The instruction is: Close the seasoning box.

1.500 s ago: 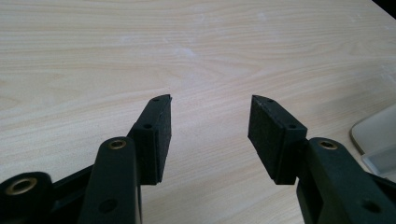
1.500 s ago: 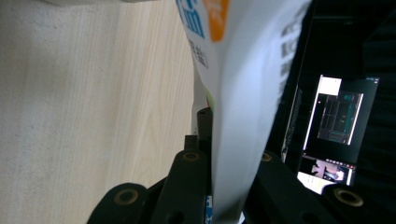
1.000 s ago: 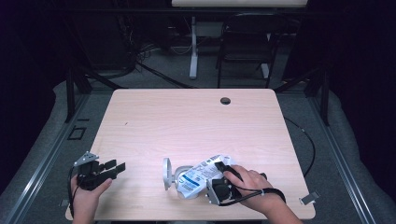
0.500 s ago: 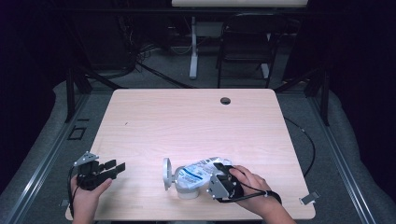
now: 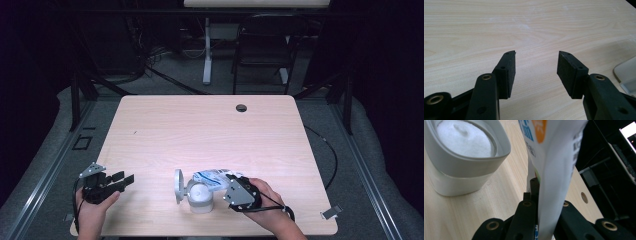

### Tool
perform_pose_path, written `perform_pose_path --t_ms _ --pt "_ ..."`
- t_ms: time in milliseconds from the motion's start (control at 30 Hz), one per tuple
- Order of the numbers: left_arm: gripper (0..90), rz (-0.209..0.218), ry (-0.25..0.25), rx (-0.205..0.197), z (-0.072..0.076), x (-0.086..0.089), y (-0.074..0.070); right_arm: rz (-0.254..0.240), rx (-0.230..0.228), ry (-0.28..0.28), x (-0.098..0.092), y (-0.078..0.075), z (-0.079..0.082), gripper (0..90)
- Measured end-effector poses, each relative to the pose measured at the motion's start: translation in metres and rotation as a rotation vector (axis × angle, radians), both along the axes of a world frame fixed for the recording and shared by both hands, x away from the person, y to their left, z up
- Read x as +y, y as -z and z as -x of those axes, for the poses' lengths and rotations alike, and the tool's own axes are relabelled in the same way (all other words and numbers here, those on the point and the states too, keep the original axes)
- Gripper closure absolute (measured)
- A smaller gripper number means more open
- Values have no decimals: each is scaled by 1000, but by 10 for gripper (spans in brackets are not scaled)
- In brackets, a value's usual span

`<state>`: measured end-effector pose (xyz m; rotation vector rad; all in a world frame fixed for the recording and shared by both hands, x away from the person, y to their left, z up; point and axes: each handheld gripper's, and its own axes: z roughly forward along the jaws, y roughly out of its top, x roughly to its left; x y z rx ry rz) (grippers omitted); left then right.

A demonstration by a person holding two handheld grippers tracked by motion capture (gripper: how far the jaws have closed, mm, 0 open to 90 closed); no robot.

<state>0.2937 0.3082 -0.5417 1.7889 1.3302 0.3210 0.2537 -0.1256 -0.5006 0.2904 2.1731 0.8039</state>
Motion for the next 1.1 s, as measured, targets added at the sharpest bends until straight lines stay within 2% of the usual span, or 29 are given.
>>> perform_pose_path --t_ms 200,567,733,833,900,1000,1100 --pt "498 -3 6 7 0 0 1 -91 49 26 -5 4 -4 900" --pt "498 -12 7 9 0 -2 2 -232 104 68 -20 14 -7 900" --pt "498 -6 4 4 1 -2 1 -260 116 95 -29 15 -5 900" --pt "498 -14 12 16 1 -2 1 -285 118 109 -34 16 -6 900" --pt "498 -12 7 7 1 -3 2 -300 119 118 -37 17 -6 900" --pt "498 -25 23 21 1 -4 2 -319 124 134 -42 18 -8 900" --pt "497 -26 18 12 0 -6 4 -328 131 155 -48 20 -11 900"
